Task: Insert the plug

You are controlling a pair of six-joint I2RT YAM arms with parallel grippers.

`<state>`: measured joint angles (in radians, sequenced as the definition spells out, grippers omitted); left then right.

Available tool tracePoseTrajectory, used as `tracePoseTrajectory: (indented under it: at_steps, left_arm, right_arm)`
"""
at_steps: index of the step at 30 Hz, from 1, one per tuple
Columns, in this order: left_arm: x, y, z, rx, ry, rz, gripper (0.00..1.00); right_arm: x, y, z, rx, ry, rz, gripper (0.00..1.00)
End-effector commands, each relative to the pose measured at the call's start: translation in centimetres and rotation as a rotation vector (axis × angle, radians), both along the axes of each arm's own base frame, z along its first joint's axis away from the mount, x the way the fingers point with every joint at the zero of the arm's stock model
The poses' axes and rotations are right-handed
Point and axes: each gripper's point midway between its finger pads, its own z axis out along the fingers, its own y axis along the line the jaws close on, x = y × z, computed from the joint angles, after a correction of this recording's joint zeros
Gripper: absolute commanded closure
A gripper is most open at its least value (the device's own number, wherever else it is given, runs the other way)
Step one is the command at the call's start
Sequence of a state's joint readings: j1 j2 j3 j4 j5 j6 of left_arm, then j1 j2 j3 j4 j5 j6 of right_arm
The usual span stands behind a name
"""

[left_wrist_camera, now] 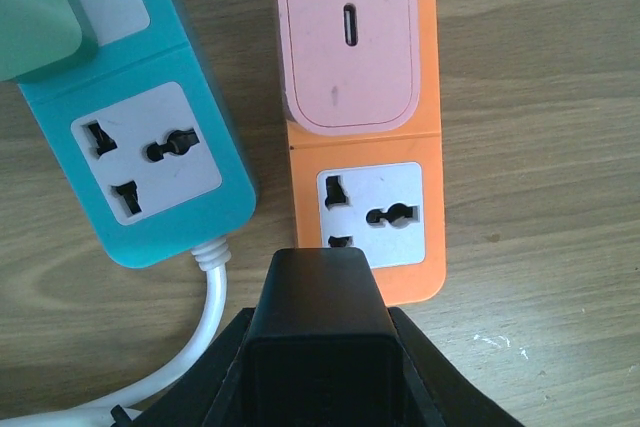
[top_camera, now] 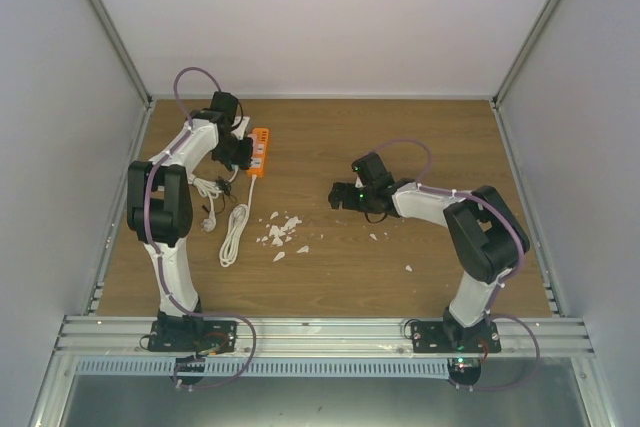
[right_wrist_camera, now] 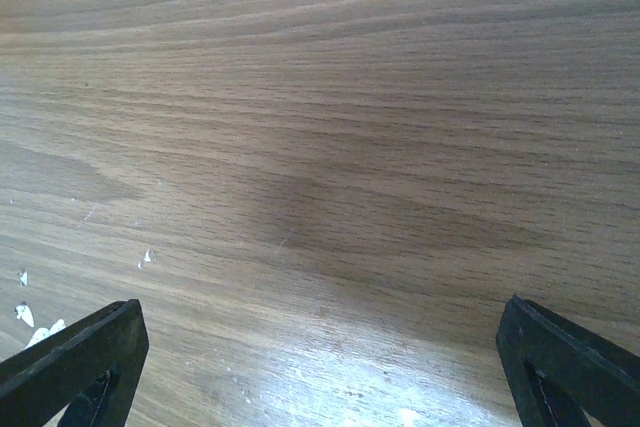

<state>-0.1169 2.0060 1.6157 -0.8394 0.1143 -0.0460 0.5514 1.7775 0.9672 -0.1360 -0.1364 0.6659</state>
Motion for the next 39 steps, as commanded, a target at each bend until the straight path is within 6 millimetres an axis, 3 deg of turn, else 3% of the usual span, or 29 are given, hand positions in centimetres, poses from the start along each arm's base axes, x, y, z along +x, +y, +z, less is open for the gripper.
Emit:
tracePoseTrajectory:
  at_steps: [1,5,9,17,29,39]
  left_arm:
    - [0.8,-0.3,0.8,-0.013,-0.022,0.009,1.00]
    - [1.4,-0.5,2.6,-0.019,-0.054,0.007,1.00]
    - [1.5,-0.6,3.2,-0.019,-0.061,0.002,1.00]
    - [1.4,-1.3,1.8,-0.022,-0.042,-0.006,1.00]
    - [1.4,-2.1,-1.9,0.011,-0.005,-0.005,1.00]
    - [1.3,-0.8,-1.2,0.085,-0.025,0.011,1.00]
  right_arm:
    - [-0.2,0.5,-0.6,-0.012,0.015,0.025,0.02]
    - [-0.2,0.6,-0.8,-0.013,0.019,0.028,0.02]
    - [-0.2,0.7,-0.8,-0.015,0.021,0.029,0.02]
    - [-0.2,0.8,-0.9,-0.018,0.023,0.033,0.02]
    - [-0.2,0.9,-1.1,-0.022,0.027,0.039,0.02]
    - [-0.3,1.0,-1.2,-0.025,0.029,0.043,0.02]
